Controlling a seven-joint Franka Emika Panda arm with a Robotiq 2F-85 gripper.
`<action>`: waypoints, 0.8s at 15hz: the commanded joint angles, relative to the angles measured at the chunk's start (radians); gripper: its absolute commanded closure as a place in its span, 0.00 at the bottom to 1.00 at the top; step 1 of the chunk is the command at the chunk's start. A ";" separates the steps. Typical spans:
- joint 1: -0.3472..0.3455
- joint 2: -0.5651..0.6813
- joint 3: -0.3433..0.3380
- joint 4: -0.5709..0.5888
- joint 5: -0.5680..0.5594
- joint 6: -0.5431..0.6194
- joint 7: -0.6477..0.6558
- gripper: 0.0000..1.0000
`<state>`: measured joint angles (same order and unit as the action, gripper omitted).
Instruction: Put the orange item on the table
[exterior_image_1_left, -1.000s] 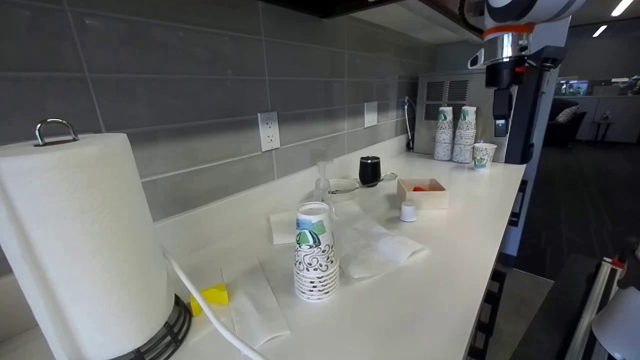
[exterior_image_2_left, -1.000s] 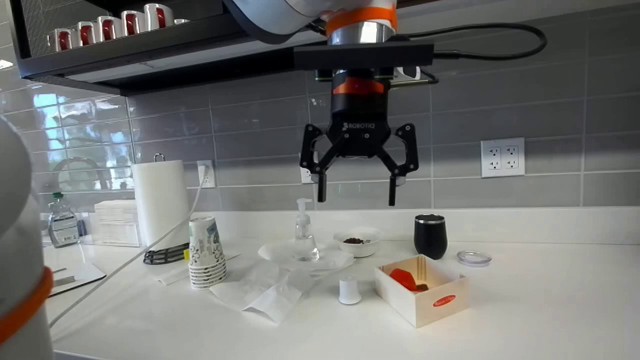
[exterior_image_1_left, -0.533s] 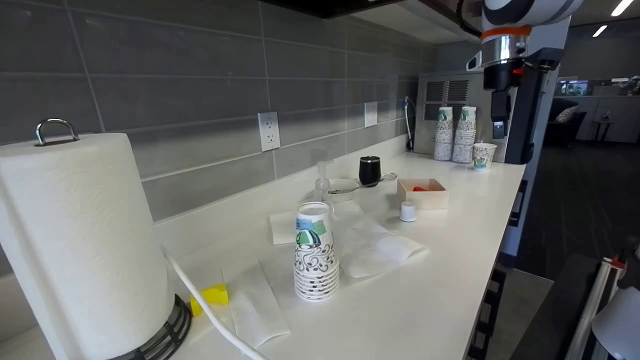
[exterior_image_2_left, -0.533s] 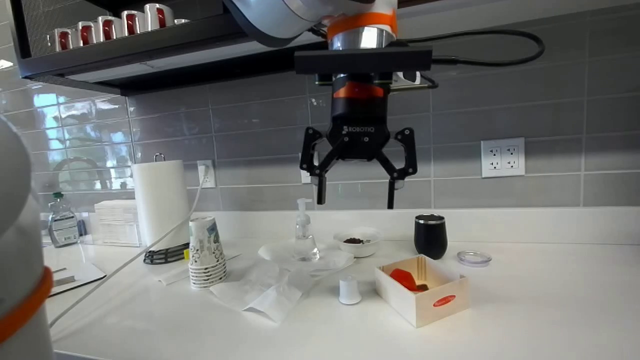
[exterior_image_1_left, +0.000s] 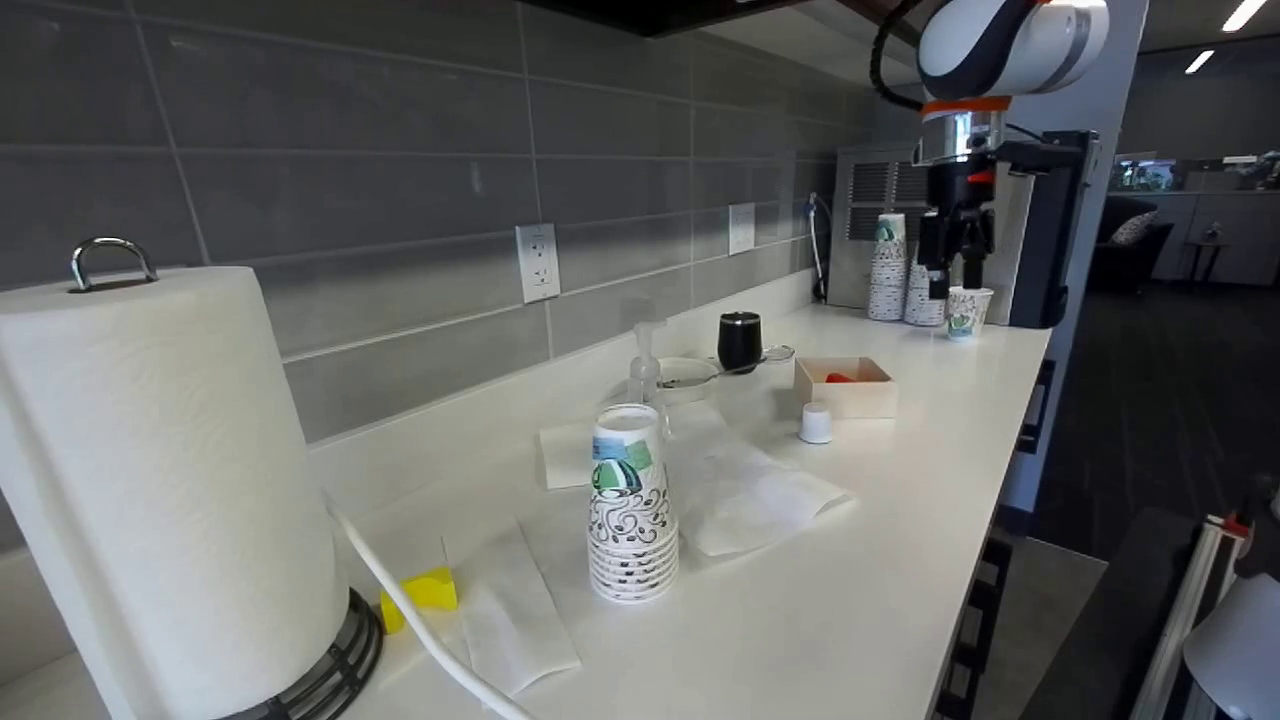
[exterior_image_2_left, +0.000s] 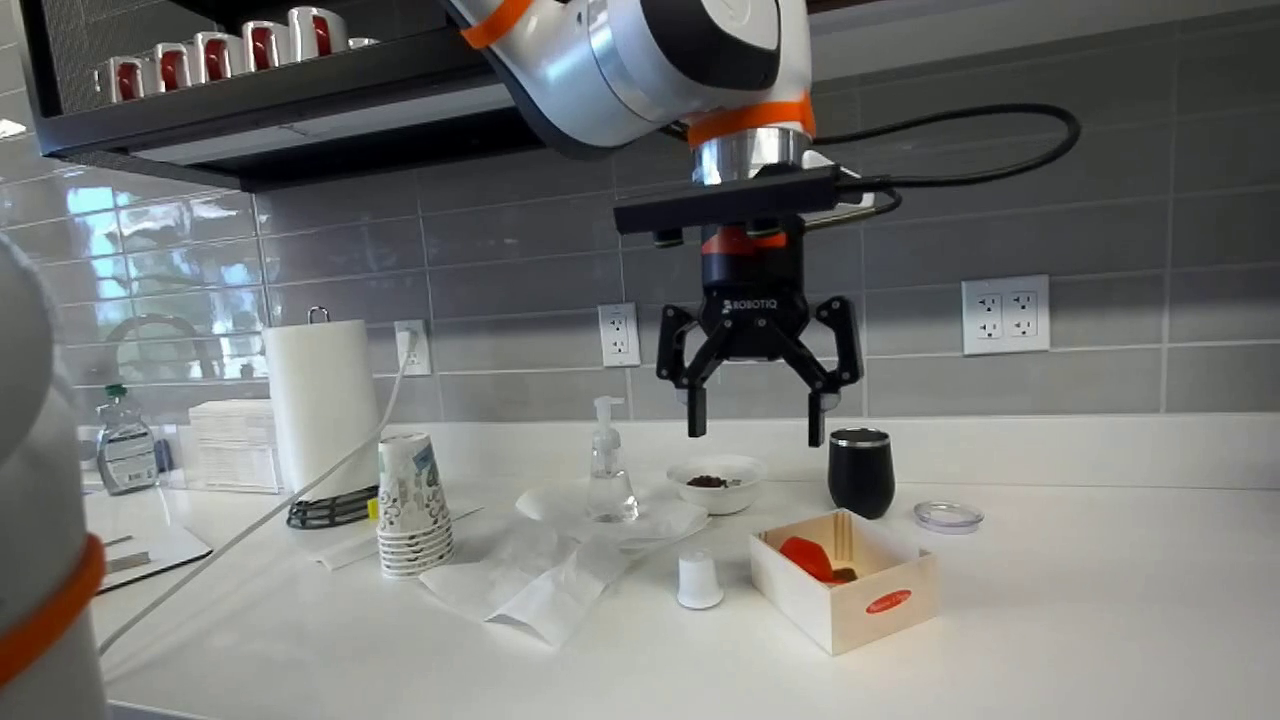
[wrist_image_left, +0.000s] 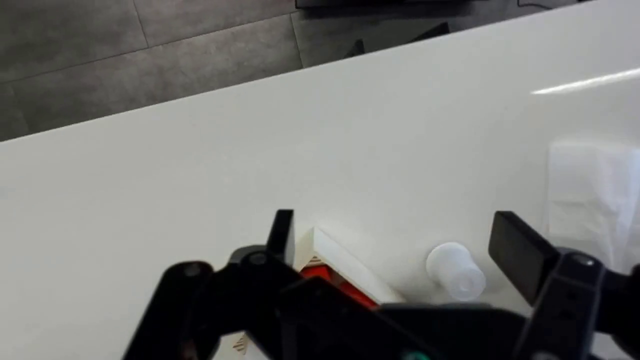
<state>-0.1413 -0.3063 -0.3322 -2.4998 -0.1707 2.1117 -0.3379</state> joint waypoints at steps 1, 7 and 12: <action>-0.016 0.145 0.027 0.099 0.080 0.066 0.082 0.00; -0.024 0.380 0.050 0.256 0.199 0.120 0.062 0.00; -0.055 0.557 0.102 0.390 0.271 0.128 0.067 0.00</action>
<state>-0.1629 0.1354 -0.2663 -2.2159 0.0525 2.2460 -0.2635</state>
